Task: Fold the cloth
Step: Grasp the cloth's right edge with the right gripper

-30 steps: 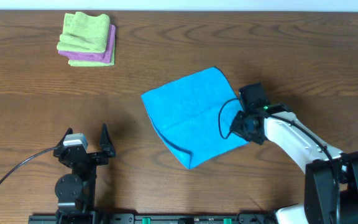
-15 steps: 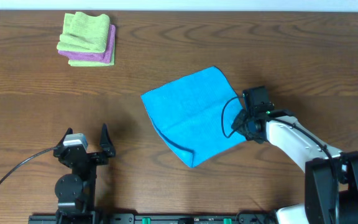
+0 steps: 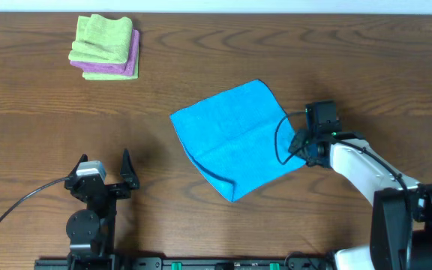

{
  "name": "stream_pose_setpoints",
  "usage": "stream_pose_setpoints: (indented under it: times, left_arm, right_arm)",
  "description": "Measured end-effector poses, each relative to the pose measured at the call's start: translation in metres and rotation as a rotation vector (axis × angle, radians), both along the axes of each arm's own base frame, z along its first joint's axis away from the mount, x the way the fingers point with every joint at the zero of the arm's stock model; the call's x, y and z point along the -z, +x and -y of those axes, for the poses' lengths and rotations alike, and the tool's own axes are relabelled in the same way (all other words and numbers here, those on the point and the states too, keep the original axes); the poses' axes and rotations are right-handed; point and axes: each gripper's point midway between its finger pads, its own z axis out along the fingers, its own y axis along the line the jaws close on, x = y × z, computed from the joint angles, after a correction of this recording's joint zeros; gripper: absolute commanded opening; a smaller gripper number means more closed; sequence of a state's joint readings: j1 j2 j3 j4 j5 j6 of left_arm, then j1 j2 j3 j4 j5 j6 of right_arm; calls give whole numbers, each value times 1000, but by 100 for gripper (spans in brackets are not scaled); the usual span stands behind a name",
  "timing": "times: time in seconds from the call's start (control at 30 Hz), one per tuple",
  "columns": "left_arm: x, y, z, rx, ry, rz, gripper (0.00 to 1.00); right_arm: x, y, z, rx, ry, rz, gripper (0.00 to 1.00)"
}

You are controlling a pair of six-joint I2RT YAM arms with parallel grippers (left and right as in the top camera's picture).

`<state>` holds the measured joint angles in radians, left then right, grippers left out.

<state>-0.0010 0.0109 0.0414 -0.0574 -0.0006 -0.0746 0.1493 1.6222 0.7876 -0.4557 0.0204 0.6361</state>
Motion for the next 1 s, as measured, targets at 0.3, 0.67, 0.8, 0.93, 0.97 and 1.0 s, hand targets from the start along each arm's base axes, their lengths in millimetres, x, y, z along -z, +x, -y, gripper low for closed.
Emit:
stream_pose_setpoints:
  times: [0.3, 0.67, 0.8, 0.93, 0.97, 1.0]
  left_arm:
    - [0, 0, 0, 0, 0, 0, 95]
    - [0, 0, 0, 0, 0, 0, 95]
    - [0, 0, 0, 0, 0, 0, 95]
    - [0, 0, 0, 0, 0, 0, 95]
    - [0, 0, 0, 0, 0, 0, 95]
    - [0, 0, 0, 0, 0, 0, 95]
  right_arm:
    - [1, -20, -31, -19, 161, -92, 1]
    - [-7, -18, -23, -12, 139, -110, 1]
    - [-27, -7, -21, -22, 115, -105, 1]
    - [-38, -5, -29, -46, 124, -101, 1]
    - [-39, -7, -31, -54, 128, -107, 1]
    - [-39, -9, -37, -70, 130, -111, 1]
